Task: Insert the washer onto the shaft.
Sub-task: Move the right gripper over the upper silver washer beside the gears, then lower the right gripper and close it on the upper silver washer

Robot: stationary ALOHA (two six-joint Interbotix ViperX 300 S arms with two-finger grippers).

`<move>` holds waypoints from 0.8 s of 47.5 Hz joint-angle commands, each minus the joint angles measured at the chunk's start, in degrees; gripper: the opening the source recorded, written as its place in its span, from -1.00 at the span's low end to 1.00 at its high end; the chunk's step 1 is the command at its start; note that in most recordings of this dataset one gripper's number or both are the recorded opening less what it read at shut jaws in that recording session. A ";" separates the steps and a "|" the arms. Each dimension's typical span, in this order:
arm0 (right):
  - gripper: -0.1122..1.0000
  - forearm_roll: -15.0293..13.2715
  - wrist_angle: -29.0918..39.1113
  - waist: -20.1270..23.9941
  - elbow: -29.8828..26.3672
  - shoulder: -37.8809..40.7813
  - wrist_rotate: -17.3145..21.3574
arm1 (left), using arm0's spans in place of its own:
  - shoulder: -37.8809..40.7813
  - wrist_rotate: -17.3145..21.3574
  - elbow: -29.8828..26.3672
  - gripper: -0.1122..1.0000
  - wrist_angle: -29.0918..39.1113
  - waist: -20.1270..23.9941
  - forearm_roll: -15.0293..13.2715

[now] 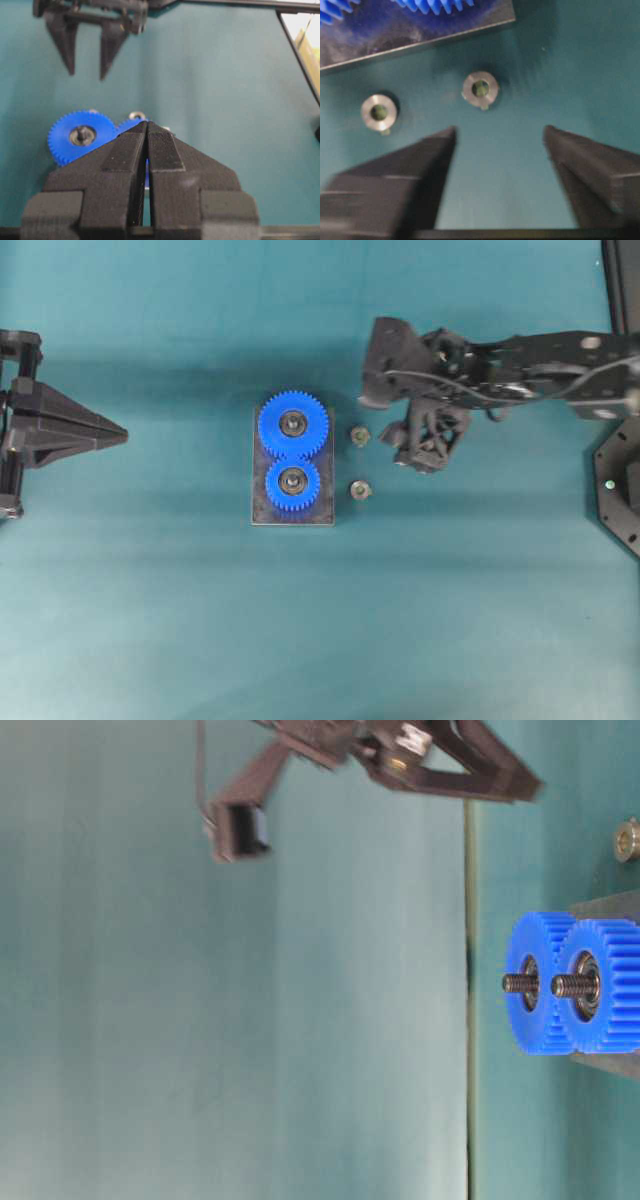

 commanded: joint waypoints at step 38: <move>0.58 -0.18 -4.22 1.67 -6.24 10.55 -3.25 | 0.26 0.09 -1.93 -0.79 -0.18 0.09 0.18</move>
